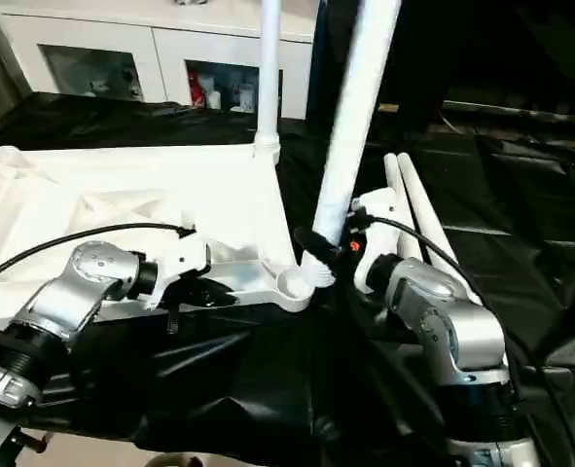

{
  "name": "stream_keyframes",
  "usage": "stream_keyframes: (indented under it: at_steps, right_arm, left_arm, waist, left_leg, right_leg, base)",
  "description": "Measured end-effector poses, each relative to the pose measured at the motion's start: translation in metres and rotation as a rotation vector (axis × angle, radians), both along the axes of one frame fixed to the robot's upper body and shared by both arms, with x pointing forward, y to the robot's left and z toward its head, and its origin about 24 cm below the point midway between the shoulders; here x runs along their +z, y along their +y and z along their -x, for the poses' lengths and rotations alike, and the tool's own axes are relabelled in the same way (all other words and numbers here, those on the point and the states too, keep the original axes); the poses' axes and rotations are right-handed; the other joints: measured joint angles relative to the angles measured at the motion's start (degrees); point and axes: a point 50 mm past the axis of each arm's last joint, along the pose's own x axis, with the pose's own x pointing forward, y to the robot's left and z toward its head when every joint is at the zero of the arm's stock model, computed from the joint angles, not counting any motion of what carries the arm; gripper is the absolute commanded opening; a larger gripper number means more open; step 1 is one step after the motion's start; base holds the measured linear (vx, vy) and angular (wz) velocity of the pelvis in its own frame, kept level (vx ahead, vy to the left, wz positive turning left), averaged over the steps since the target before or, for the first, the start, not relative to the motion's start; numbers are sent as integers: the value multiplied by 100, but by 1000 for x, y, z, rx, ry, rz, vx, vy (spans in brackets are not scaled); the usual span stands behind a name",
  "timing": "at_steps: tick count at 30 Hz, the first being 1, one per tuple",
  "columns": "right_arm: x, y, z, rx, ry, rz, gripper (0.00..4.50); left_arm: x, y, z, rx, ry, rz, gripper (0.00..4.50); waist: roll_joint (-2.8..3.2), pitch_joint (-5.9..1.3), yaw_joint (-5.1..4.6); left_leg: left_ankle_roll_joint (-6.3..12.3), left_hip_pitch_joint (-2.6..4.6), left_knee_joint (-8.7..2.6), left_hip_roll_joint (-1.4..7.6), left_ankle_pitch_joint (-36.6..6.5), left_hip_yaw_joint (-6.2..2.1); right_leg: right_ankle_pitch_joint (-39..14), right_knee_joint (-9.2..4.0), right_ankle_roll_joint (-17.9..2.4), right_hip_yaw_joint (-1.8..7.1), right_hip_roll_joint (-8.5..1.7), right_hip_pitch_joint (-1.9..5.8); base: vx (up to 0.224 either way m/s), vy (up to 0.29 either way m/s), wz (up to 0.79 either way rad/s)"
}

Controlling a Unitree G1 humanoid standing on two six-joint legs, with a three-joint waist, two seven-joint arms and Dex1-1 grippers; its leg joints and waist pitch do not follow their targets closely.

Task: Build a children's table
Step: Insert table leg to table base

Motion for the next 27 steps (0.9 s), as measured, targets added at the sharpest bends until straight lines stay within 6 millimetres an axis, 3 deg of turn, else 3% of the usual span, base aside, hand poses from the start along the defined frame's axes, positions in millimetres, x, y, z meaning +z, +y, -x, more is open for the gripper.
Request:
stream_keyframes:
  at_steps: [11,19,27]
  right_arm:
    - [-6,11,-17,101,20,71,193]
    - [-9,16,-25,155,11,92,193]
    - [-12,17,-27,168,10,72,193]
  left_arm:
    - [4,-21,4,52,15,7,0]
    - [6,-21,7,61,14,0,0]
    - [5,-19,7,70,15,-7,0]
  waist:
    - [-39,9,5]
    - [-120,12,-9]
    - [-136,11,-42]
  left_leg:
    - [3,-8,12,3,2,0]
    - [24,-13,13,3,13,3]
    - [23,-11,13,3,14,3]
  right_leg:
    - [-3,5,4,-2,0,-1]
    - [-7,0,7,-1,0,-2]
    - [-6,2,6,-1,0,-2]
  base:
    - [0,0,0]
    - [0,0,0]
    - [0,0,0]
